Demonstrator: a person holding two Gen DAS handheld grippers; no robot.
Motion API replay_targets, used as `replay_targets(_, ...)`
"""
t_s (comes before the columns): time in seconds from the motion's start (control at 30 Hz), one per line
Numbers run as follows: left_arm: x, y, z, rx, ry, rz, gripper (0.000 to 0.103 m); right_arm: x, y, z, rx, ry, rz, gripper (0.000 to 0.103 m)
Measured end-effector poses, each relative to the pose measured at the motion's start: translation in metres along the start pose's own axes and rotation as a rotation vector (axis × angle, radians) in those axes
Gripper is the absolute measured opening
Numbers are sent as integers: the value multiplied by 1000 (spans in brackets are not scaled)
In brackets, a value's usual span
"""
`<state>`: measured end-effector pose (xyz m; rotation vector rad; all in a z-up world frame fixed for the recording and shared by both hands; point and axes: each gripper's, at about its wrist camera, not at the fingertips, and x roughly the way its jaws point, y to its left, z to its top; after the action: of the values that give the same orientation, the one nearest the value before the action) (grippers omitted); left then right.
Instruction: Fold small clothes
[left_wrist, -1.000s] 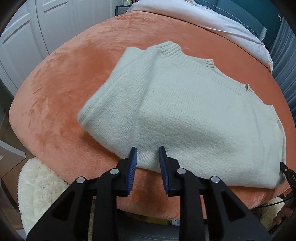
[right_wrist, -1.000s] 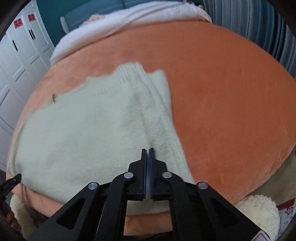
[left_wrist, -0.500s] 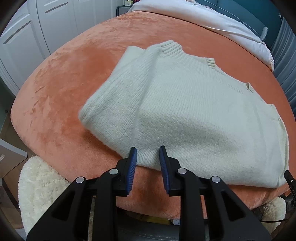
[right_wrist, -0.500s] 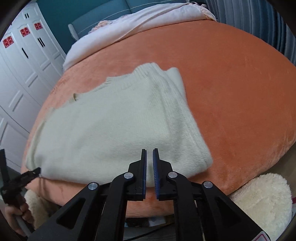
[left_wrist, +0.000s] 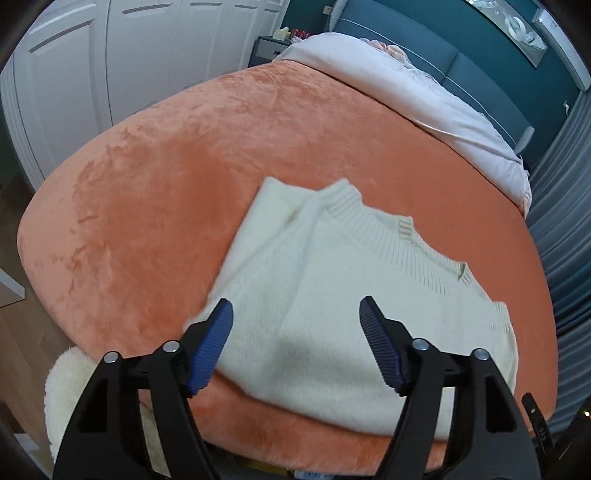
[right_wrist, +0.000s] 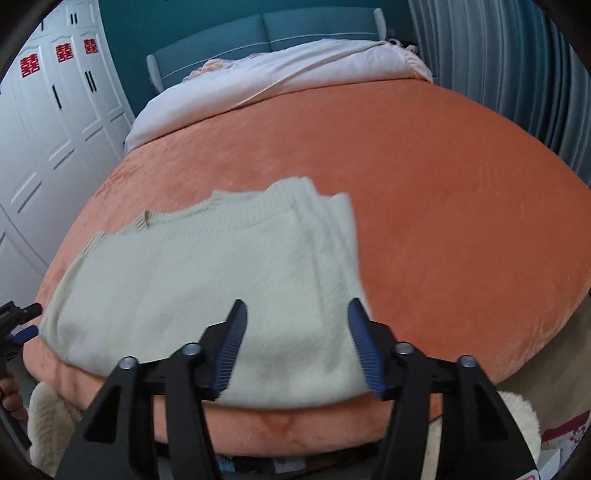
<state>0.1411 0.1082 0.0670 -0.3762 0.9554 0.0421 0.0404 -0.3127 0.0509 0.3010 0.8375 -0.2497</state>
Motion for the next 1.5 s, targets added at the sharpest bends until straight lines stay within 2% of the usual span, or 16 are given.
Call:
replay_targets(0.1, 40, 1, 18, 6, 73, 45, 73, 32, -14, 7, 22, 84, -9, 61)
replay_targets(0.17, 61, 2, 21, 22, 115, 39, 44, 53, -17, 6, 21, 141, -20, 59)
replay_targets(0.2, 68, 0, 22, 36, 144, 25, 18, 59, -18, 4, 26, 162, 1, 50)
replay_targets(0.23, 70, -1, 24, 39, 155, 9, 9, 58, -19, 4, 32, 158, 3, 30)
replay_targets(0.27, 65, -1, 26, 34, 143, -8, 8, 52, -18, 8, 43, 130, 29, 11)
replay_targets(0.43, 32, -2, 41, 5, 43, -87, 7, -5, -15, 36, 95, -68, 169, 10)
replay_targets(0.5, 49, -2, 39, 33, 63, -12, 8, 12, -14, 33, 67, -40, 119, 11)
replay_targets(0.6, 86, 3, 21, 79, 167, 98, 11, 81, -22, 6, 31, 190, -6, 14)
replay_targets(0.77, 31, -10, 13, 125, 47, 105, 16, 28, -15, 6, 48, 29, -15, 21)
replay_targets(0.87, 10, -27, -7, 152, 23, 60, 24, -13, 12, 2, -17, -42, 68, 22)
replay_targets(0.97, 25, -46, -36, 170, 96, 32, 30, -12, 52, -25, -137, 14, 126, 22)
replay_targets(1.07, 50, -51, -65, 203, 153, 99, 30, 33, 79, -68, -235, 164, 90, 23)
replay_targets(1.1, 49, -51, -69, 214, 135, 105, 30, 37, 81, -80, -256, 131, 73, 23)
replay_targets(1.2, 37, -46, -63, 192, 150, 76, 30, 20, 91, -71, -290, 135, 55, 20)
replay_targets(1.33, 28, -30, -56, 115, 140, 80, 30, -25, 108, -53, -252, 48, 207, 20)
replay_targets(1.5, 15, -6, -54, 46, 130, 58, 30, 10, 149, -58, -275, 118, 298, 20)
